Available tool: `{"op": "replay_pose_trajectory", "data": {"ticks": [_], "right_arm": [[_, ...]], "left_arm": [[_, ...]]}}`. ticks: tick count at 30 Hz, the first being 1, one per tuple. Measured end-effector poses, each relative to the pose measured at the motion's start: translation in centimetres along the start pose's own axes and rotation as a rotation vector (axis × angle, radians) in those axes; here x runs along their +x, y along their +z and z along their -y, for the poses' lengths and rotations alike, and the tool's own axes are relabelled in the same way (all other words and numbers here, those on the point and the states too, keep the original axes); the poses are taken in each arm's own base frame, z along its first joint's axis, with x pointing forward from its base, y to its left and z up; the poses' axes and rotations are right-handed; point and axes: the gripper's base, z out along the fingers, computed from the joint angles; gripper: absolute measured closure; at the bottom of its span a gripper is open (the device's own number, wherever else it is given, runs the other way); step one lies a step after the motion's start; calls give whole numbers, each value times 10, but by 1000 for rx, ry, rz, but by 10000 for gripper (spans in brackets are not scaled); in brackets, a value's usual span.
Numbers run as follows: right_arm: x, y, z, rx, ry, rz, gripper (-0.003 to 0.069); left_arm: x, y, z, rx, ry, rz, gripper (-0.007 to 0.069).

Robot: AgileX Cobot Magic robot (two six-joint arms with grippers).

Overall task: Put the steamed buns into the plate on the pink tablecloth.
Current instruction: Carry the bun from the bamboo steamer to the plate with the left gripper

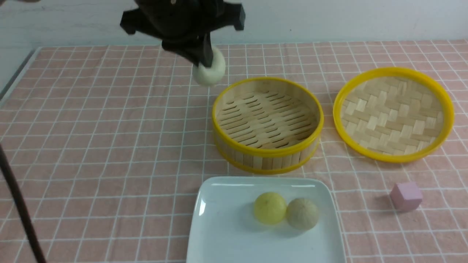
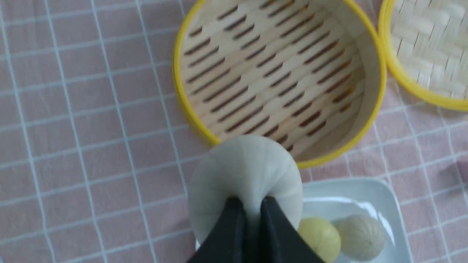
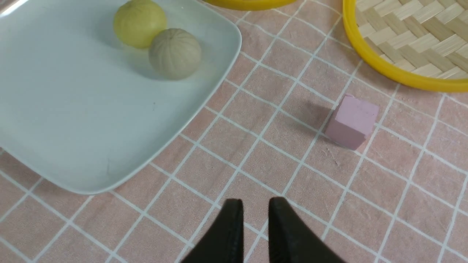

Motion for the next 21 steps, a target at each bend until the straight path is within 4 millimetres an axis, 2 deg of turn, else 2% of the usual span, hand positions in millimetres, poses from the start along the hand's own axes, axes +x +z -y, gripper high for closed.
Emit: {"op": "replay_pose_trajectory", "data": {"ticks": [3,4,5,7,10,13,14,19,21], "right_arm": [[0,0,0,1,-1,0,524],[0,0,0,1,-1,0,524],[0,0,0,1,-1,0,523],[0,0,0,1,-1,0,519],[0,0,0,1,-1,0,516],[0,0,0,1,-1,0,514],[0,0,0,1,-1,0,514],[0,0,0,1,-1,0,513],[0,0,0,1,-1,0,513]], "left_arm": [[28,24,4,-19,16,-123,594],[49,47,9,-30,30,-210,594],[51,49,10,-28,33,-211,594],[76,77,23,-22,73,-256,592],[95,103,32,-21,66,-277,592],[100,120,31,-48,3,-280,589],[100,121,30,-51,6,-281,589],[100,151,21,-164,-14,-268,563],[101,156,21,-167,-18,-272,552]]}}
